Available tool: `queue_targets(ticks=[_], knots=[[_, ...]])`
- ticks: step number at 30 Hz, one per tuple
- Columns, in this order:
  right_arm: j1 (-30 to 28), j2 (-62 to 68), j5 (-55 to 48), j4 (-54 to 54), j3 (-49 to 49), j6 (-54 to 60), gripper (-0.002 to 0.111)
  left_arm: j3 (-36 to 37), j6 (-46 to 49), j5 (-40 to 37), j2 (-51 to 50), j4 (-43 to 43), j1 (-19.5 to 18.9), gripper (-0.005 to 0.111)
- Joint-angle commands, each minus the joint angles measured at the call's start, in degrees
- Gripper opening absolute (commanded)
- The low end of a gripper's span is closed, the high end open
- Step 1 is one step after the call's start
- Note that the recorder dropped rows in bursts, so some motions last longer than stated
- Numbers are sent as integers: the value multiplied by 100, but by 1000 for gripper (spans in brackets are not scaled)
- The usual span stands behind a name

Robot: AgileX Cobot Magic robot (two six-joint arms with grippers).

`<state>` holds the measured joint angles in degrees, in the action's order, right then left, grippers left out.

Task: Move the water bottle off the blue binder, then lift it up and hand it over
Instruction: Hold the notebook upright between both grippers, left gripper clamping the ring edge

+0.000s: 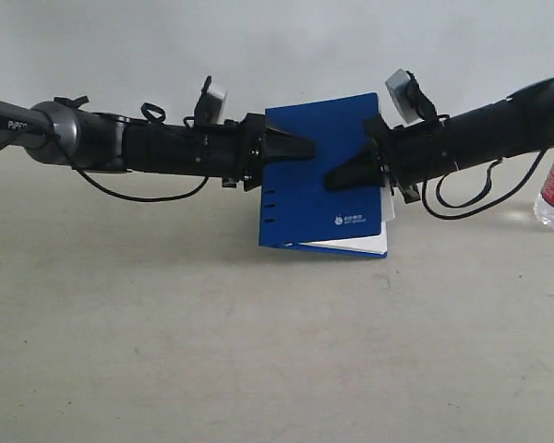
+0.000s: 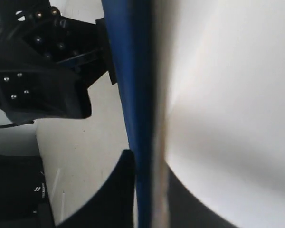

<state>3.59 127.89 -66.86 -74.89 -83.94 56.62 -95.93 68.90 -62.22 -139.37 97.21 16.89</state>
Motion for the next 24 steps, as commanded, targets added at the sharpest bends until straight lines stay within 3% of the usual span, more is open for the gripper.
queue_targets(ticks=[1, 7, 10, 12, 19, 21, 24], knots=[[163, 18, 412, 220, -10, -14, 0, -75, 382, -774, 208, 274, 426, 51], [163, 18, 477, 220, -10, -14, 0, -75, 662, -774, 208, 274, 580, 7], [163, 18, 477, 259, -10, 83, 1, -75, 760, -774, 208, 274, 542, 7], [163, 18, 477, 355, -10, 289, 7, -75, 769, -774, 208, 274, 456, 7], [163, 8, 626, 425, -10, 393, 71, -75, 785, -774, 208, 274, -126, 7], [152, 8, 801, 594, -10, 405, 78, -75, 785, -774, 208, 274, -282, 7], [151, 8, 1109, 1196, -10, 419, 78, -75, 785, -774, 208, 232, -493, 7]])
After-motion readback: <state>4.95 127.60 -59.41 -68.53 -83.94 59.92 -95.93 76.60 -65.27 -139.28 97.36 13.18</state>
